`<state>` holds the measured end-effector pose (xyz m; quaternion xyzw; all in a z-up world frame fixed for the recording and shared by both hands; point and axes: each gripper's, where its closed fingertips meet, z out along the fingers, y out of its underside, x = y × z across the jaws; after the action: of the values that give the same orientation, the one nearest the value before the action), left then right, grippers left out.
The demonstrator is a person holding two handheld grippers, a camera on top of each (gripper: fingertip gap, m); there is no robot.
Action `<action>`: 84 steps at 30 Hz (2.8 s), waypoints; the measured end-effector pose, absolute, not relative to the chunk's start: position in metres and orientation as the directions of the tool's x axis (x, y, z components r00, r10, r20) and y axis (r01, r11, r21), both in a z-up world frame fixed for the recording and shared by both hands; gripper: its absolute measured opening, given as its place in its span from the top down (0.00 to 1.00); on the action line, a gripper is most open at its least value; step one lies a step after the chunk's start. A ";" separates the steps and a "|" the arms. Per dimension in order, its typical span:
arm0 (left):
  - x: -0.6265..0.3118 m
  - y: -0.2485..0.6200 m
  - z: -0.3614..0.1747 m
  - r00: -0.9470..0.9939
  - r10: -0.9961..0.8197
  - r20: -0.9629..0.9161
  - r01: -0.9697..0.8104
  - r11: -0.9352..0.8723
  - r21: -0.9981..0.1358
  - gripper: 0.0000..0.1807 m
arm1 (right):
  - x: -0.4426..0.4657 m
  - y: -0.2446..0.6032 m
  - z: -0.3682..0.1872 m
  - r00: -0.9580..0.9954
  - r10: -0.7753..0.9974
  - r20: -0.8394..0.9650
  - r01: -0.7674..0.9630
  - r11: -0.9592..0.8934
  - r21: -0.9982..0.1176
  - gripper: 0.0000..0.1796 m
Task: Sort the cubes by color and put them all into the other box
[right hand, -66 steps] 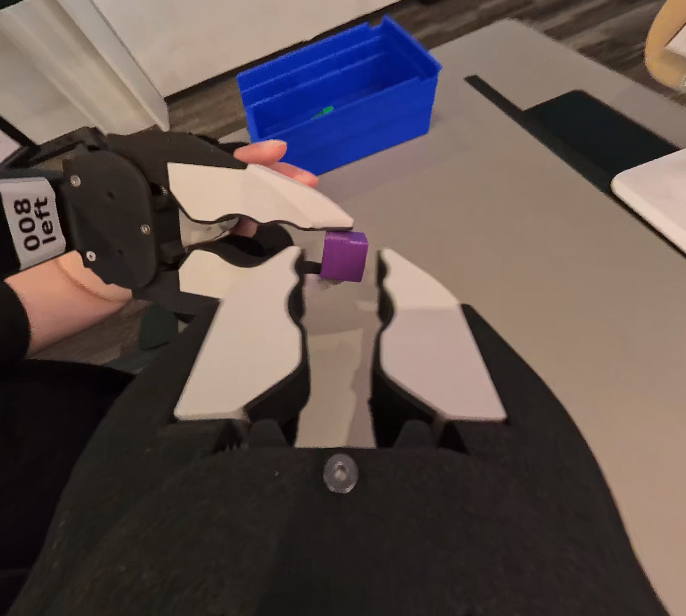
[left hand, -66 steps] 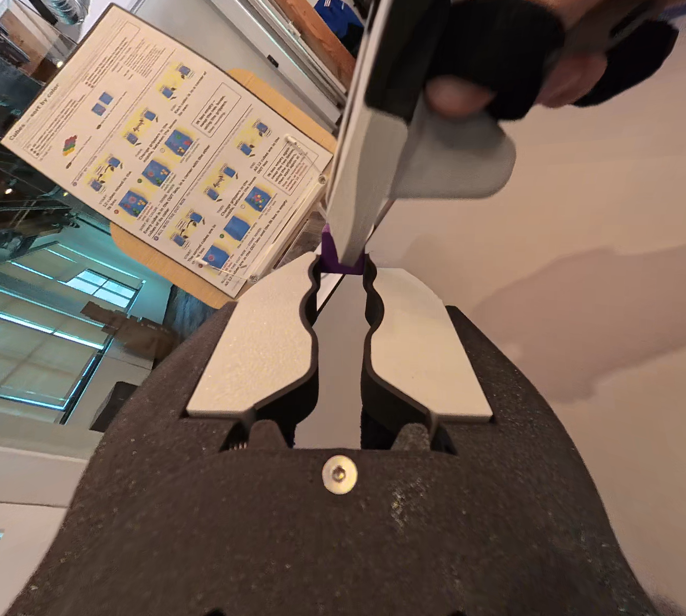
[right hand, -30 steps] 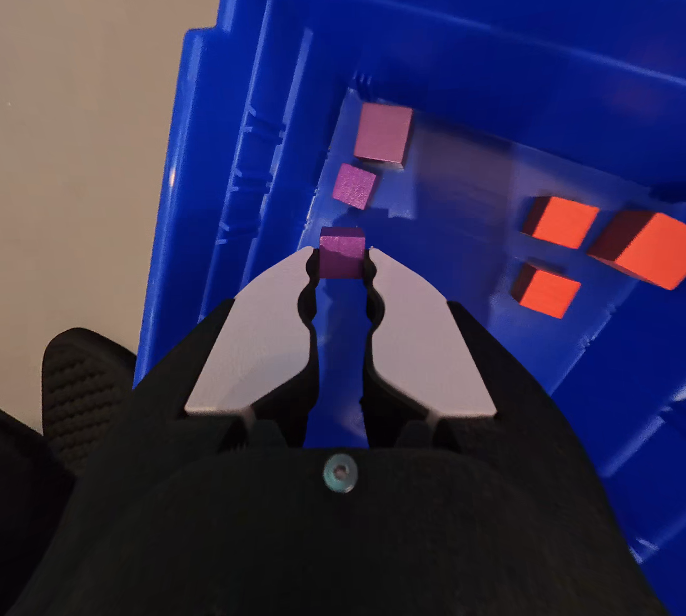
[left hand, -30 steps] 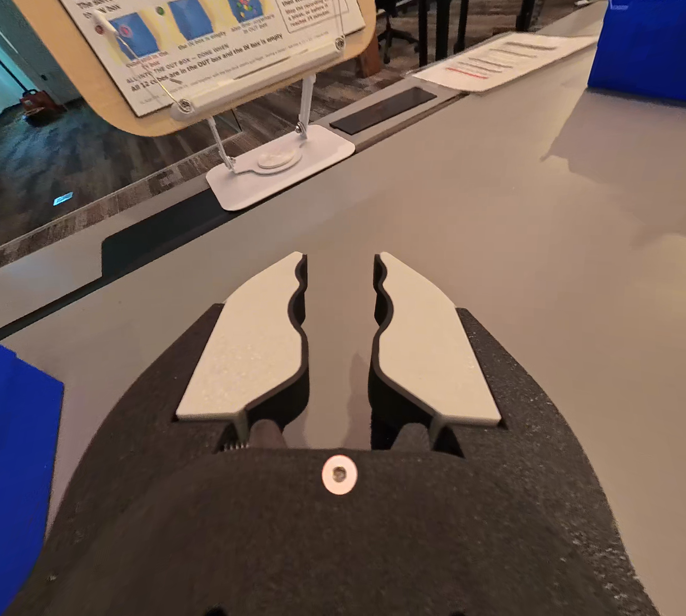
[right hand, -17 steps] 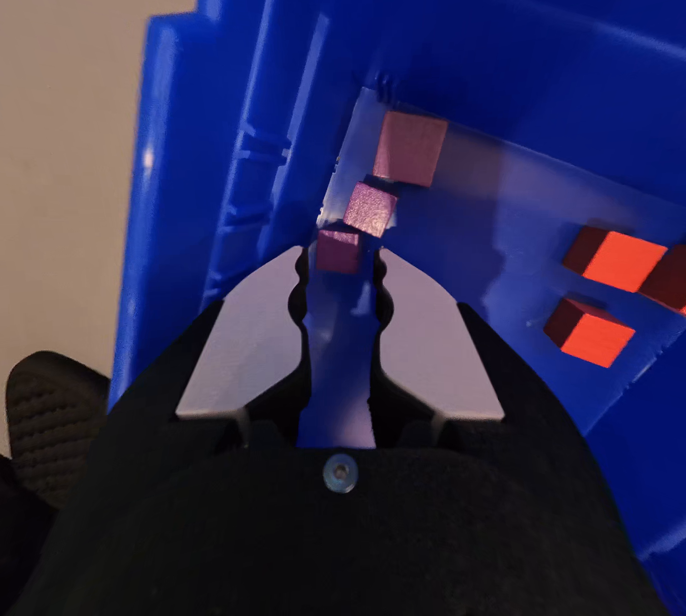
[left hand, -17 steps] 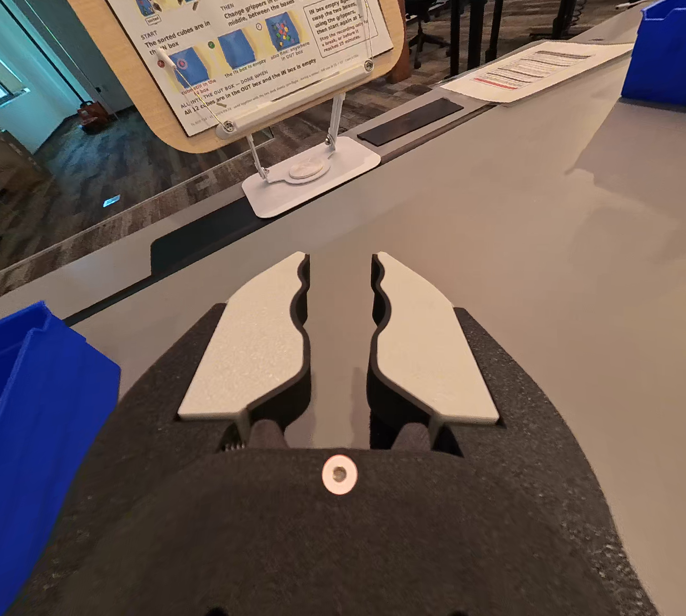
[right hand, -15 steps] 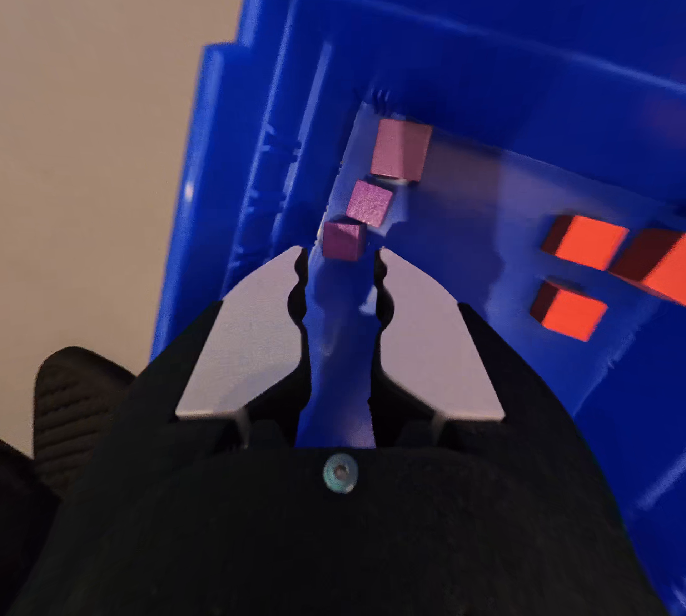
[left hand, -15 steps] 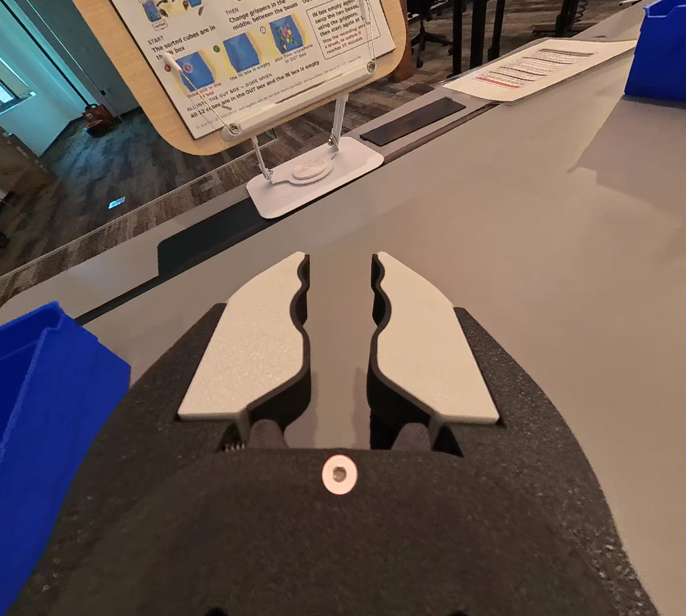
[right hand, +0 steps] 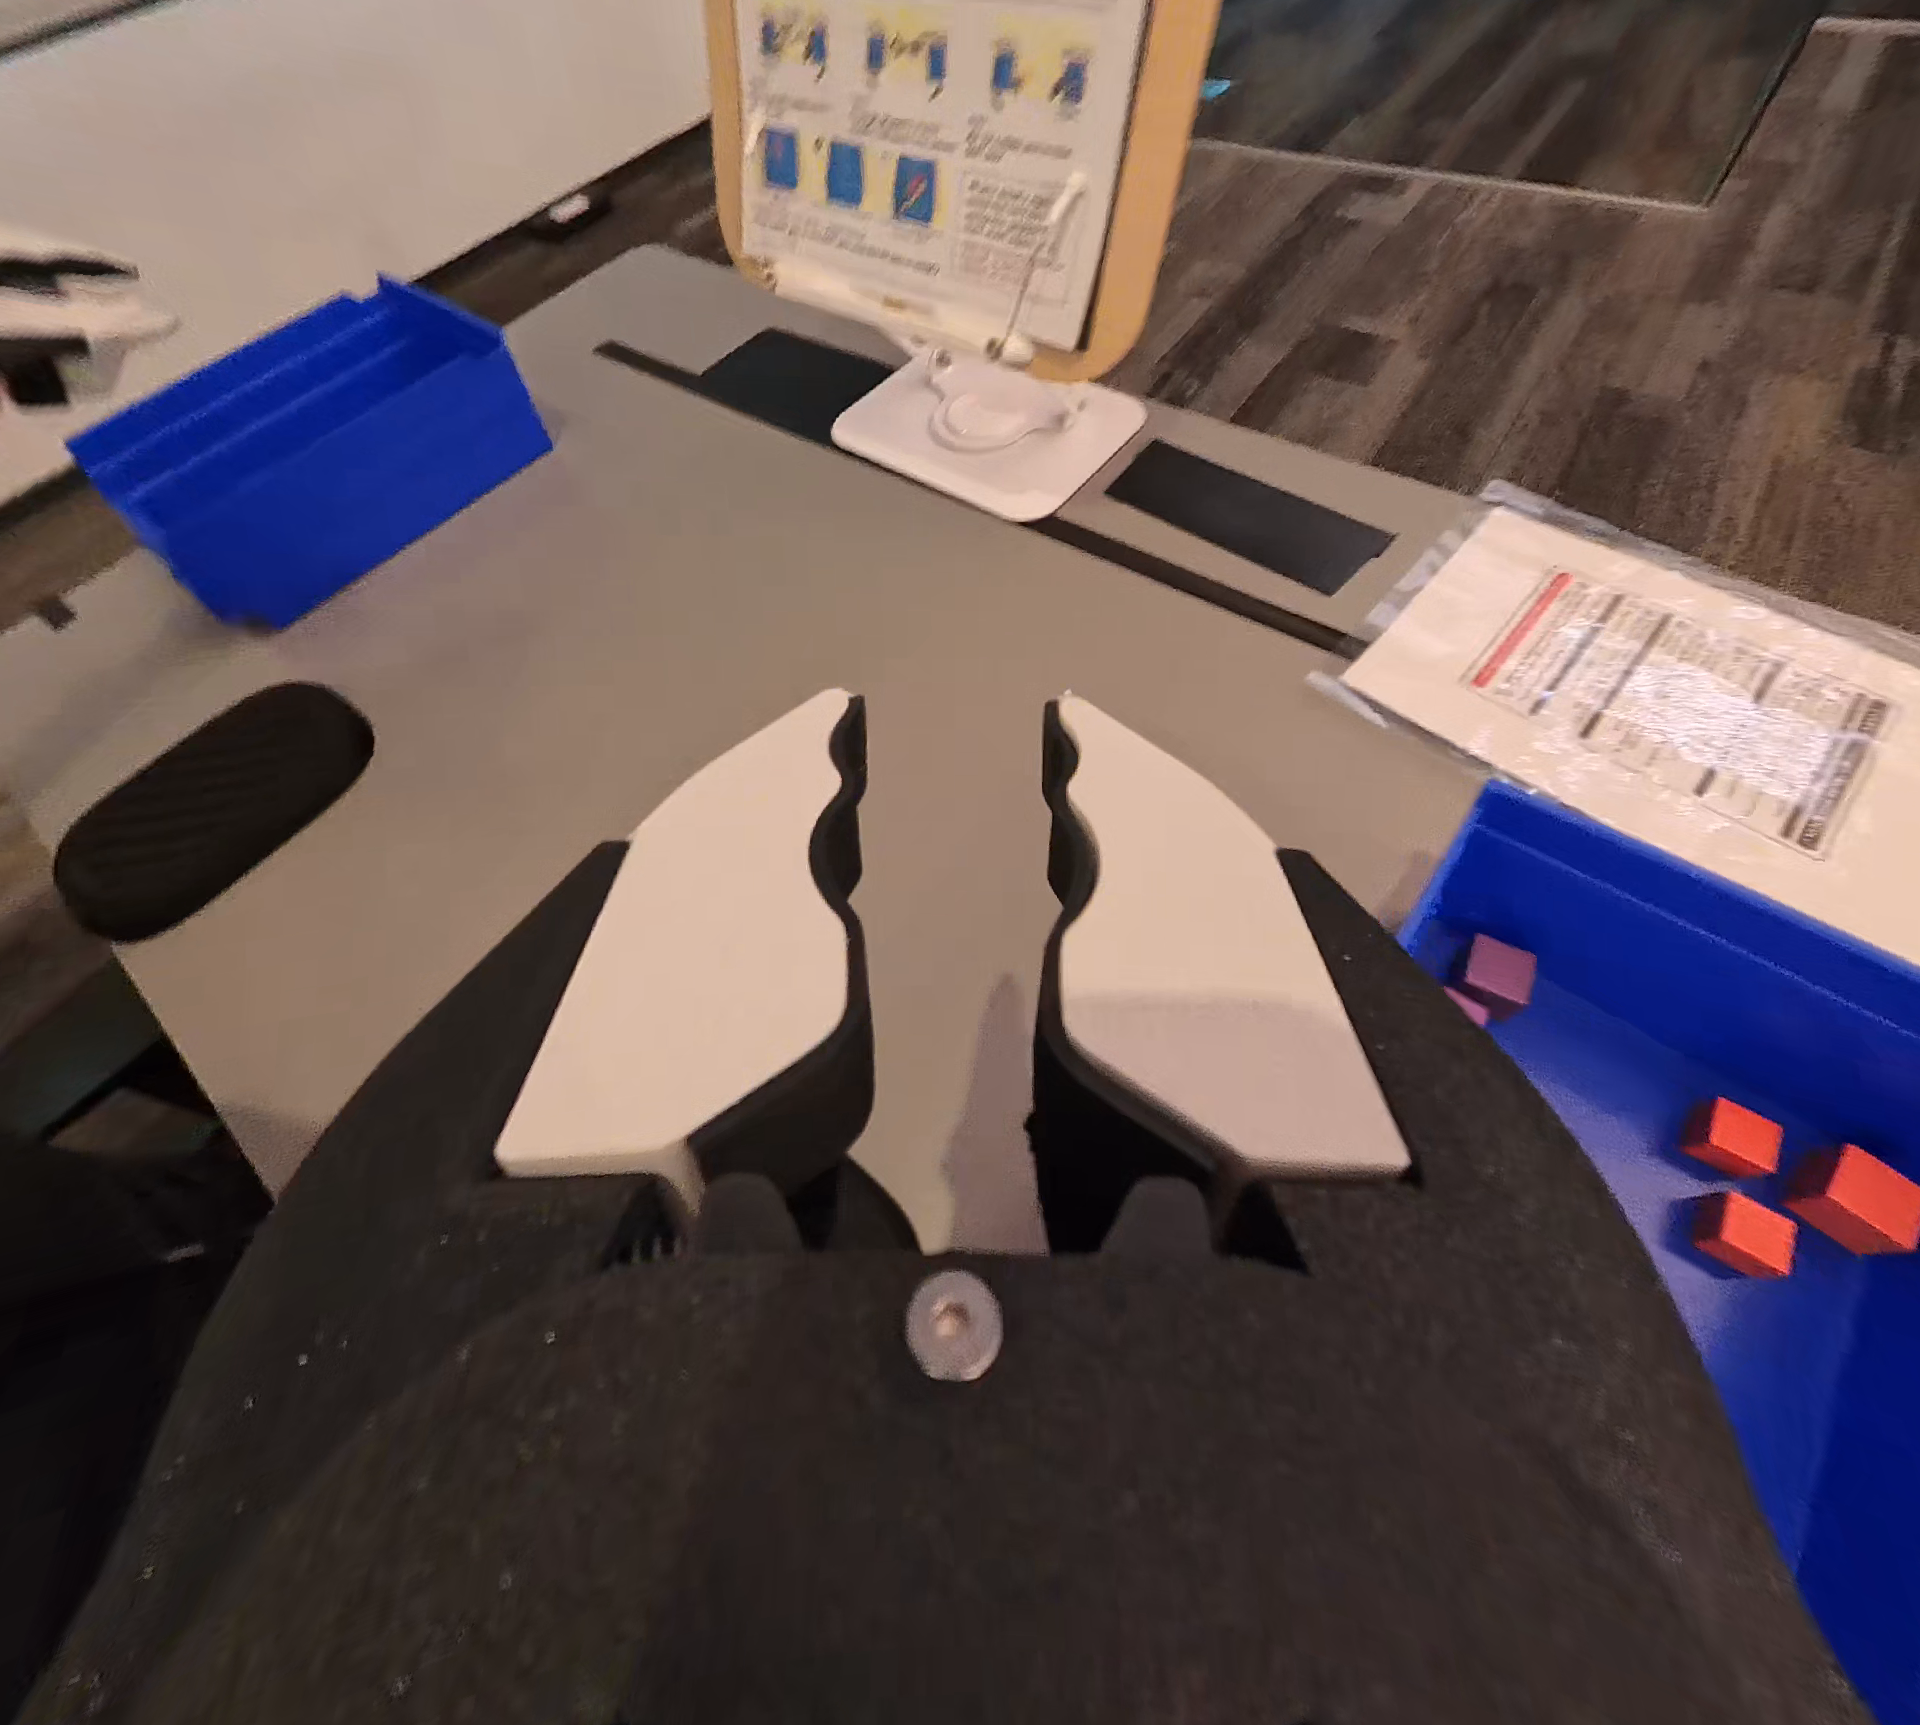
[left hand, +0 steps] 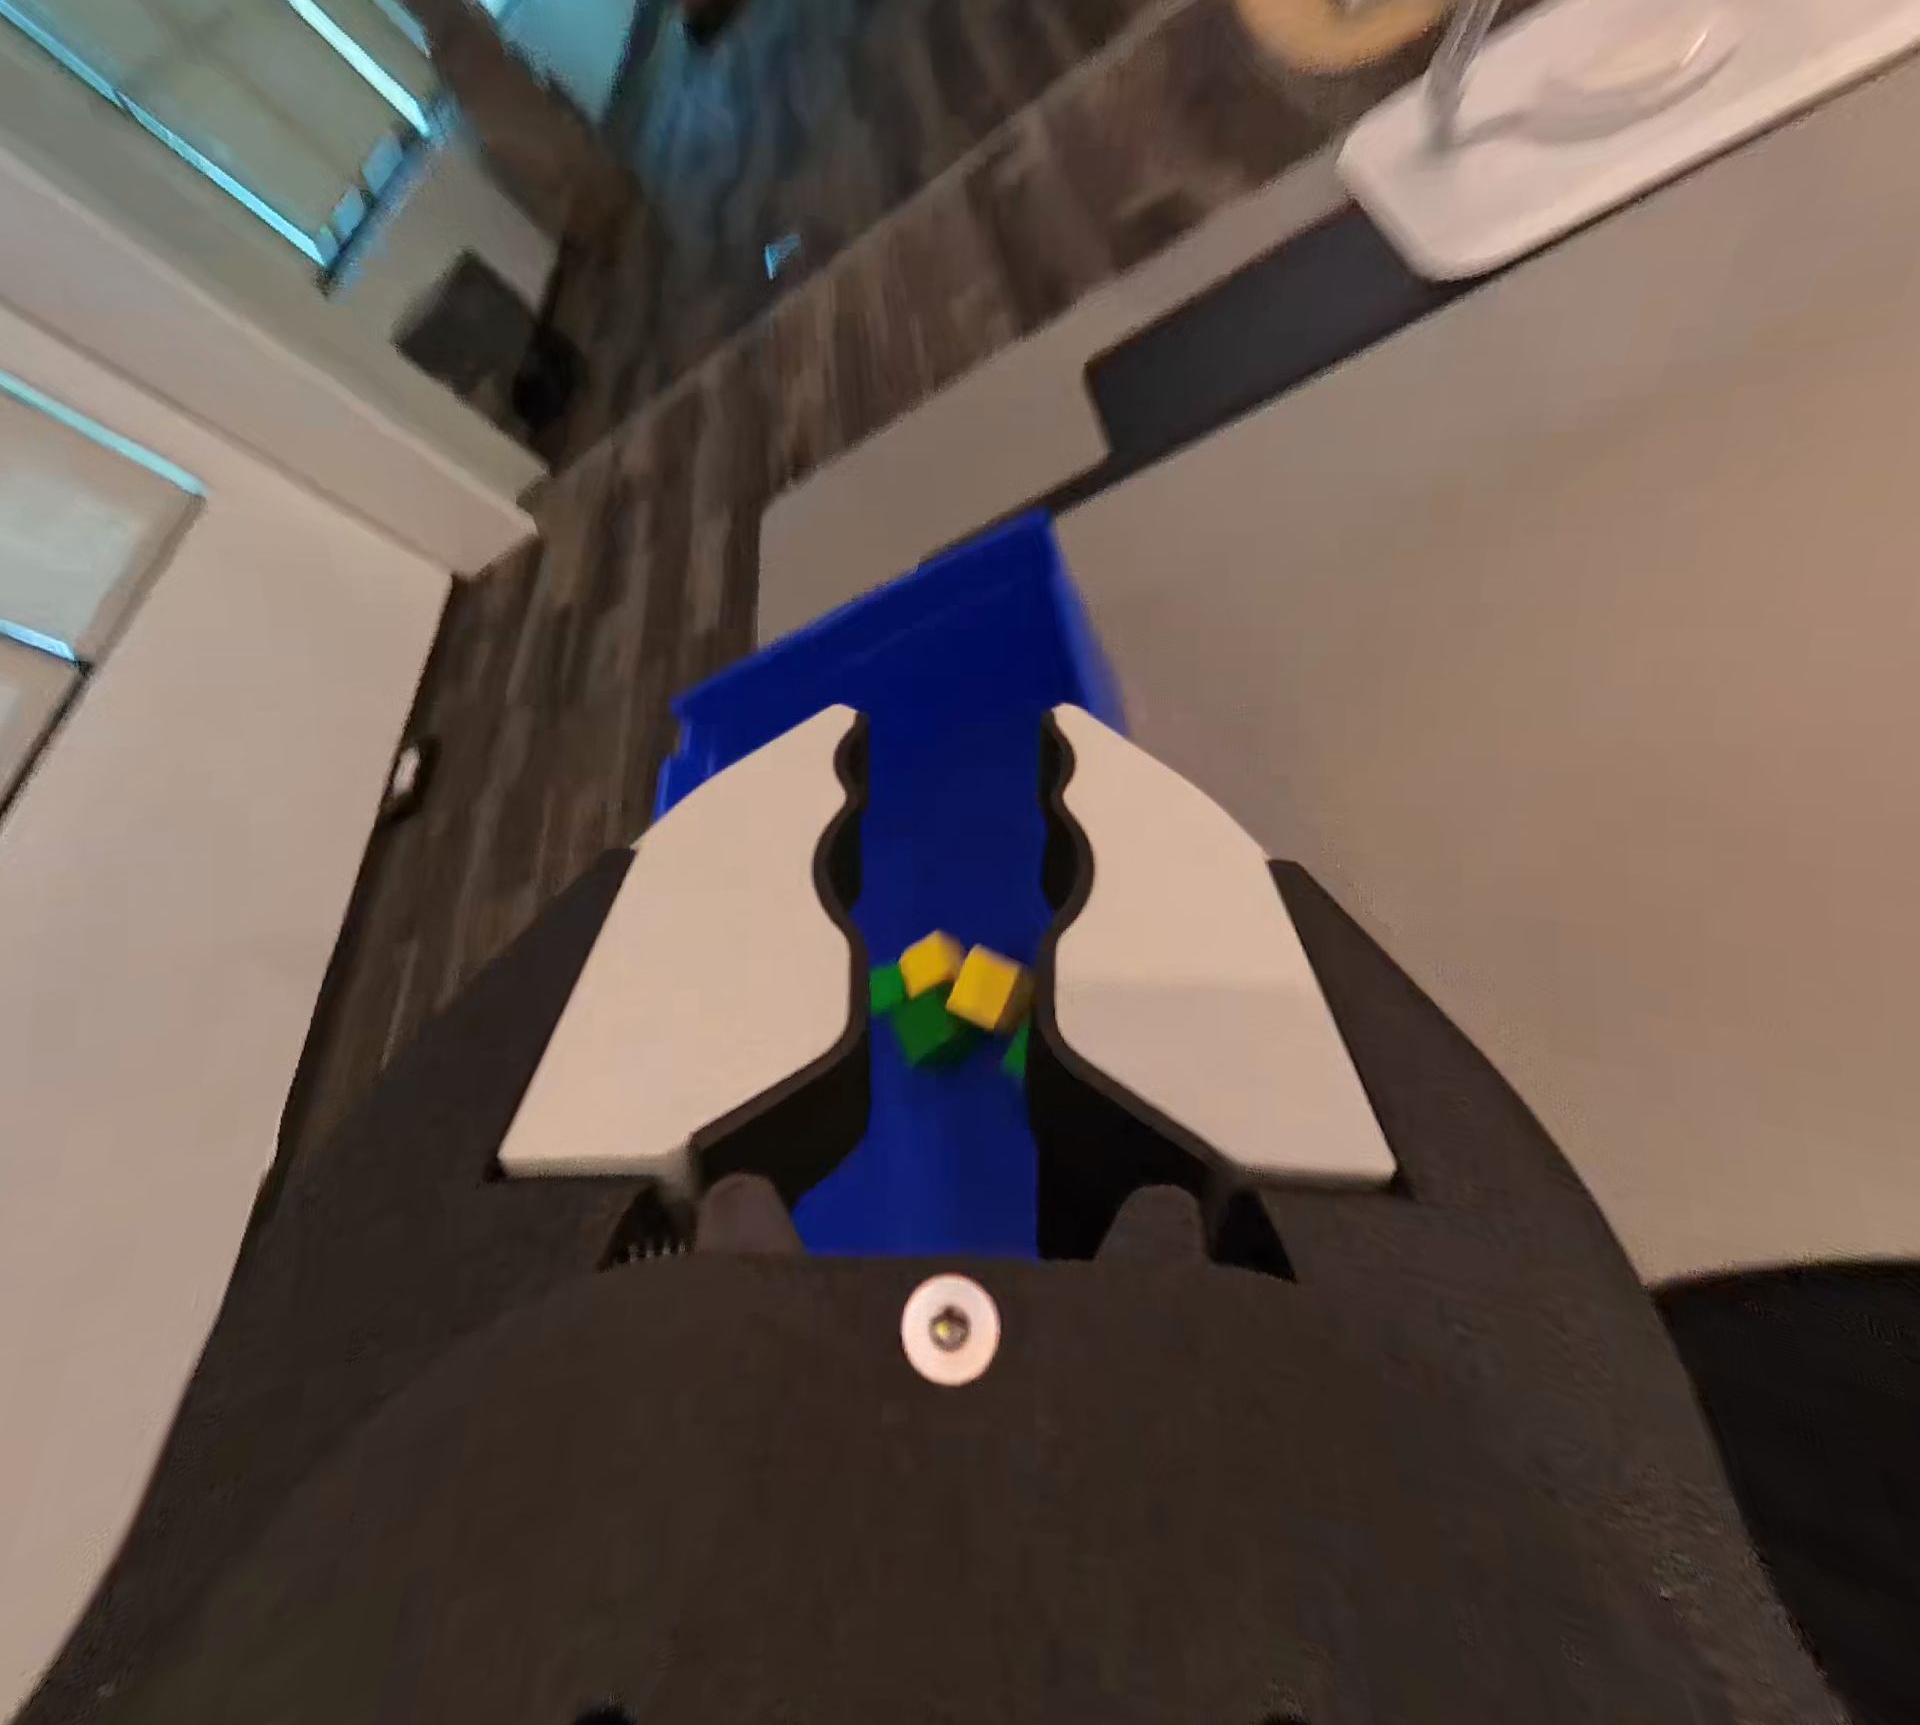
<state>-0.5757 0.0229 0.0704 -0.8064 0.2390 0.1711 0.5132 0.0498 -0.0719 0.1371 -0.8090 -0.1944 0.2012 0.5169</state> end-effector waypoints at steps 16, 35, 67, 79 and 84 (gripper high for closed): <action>-0.703 0.035 -0.095 0.949 -0.244 -0.199 -0.303 -0.882 -0.361 0.71 | -0.044 -0.031 0.073 0.764 0.620 -0.179 0.269 -0.558 -0.785 0.83; -0.718 0.053 -0.117 0.937 -0.189 -0.295 -0.295 -0.879 -0.374 0.84 | -0.016 -0.023 0.051 0.806 0.562 -0.187 0.263 -0.622 -0.738 0.83; -0.294 -0.088 0.082 0.440 -0.786 -0.434 -0.172 0.400 -0.900 0.85 | -0.310 -0.097 0.073 -0.342 0.494 -0.799 0.319 -0.739 -0.593 0.82; -0.301 -0.067 0.070 0.516 -0.758 -0.399 -0.162 0.371 -0.914 0.81 | -0.303 -0.072 0.057 -0.289 0.495 -0.819 0.292 -0.770 -0.568 0.84; -0.322 -0.055 0.058 0.571 -0.766 -0.297 -0.121 0.279 -0.953 0.81 | -0.286 -0.050 0.051 -0.209 0.547 -0.811 0.254 -0.770 -0.585 0.85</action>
<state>-0.3224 -0.0551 0.0576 -0.5534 0.4005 -0.2330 0.6921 -0.2855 -0.0497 0.0510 -0.6203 -0.3230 0.7072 0.1034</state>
